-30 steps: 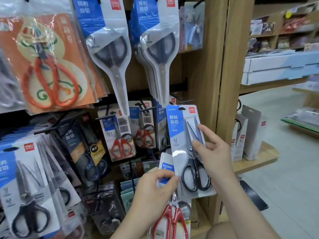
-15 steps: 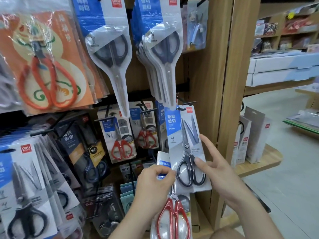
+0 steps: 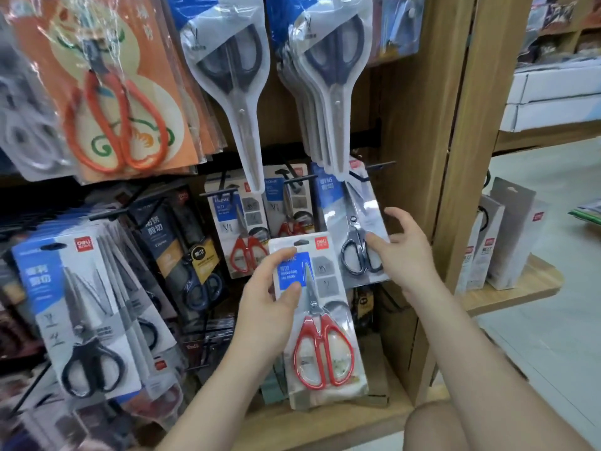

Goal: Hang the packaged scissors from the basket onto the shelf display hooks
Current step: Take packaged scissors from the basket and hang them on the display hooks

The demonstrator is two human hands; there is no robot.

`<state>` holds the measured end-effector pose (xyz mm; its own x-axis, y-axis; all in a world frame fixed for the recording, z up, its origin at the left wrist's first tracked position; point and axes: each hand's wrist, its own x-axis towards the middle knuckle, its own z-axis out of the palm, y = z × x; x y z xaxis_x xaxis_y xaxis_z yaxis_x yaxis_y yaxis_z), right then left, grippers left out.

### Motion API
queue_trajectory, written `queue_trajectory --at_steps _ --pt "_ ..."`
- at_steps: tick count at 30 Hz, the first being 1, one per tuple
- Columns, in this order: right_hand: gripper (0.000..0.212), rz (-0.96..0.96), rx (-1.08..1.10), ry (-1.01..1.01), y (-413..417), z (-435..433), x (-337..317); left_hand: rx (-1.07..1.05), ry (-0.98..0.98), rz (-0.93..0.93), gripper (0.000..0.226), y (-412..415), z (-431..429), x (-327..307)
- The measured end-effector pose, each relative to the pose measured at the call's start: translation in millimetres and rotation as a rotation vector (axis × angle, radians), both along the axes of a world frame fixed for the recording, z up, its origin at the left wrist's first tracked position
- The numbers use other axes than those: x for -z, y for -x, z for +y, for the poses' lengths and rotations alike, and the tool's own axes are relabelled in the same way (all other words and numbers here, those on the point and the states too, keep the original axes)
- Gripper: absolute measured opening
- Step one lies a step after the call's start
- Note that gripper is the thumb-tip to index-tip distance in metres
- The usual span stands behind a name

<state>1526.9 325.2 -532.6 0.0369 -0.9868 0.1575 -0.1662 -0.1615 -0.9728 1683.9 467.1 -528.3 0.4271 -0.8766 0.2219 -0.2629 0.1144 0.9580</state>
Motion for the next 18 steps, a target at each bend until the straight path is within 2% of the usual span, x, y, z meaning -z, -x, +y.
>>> queue_trajectory --at_steps 6,8,10,11,13,14,18 --pt "0.066 0.227 0.113 -0.036 -7.8 5.6 22.4 -0.012 0.053 0.143 0.045 -8.8 13.9 0.6" --pt "0.059 0.189 0.11 -0.026 -5.6 27.8 18.1 -0.008 0.067 0.176 0.043 -11.7 16.1 -0.4" --pt "0.037 0.011 -0.084 -0.103 -1.0 58.1 8.3 -0.009 0.076 0.196 0.042 -14.1 16.8 -0.9" --pt "0.029 -0.058 -0.288 -0.18 0.9 74.0 4.8 -0.01 0.087 0.206 0.042 -14.7 16.8 -1.5" --pt "0.032 -0.116 -0.698 -0.285 1.2 101.0 4.1 -0.017 0.12 0.231 0.041 -15.5 16.7 -2.6" --pt "0.037 -0.151 -0.8 -0.292 -1.1 109.3 8.0 -0.024 0.137 0.24 0.041 -15.8 17.1 -3.0" --pt "0.049 -0.264 -0.731 -0.238 -11.9 123.9 20.1 -0.033 0.156 0.266 0.046 -21.6 22.2 -3.2"
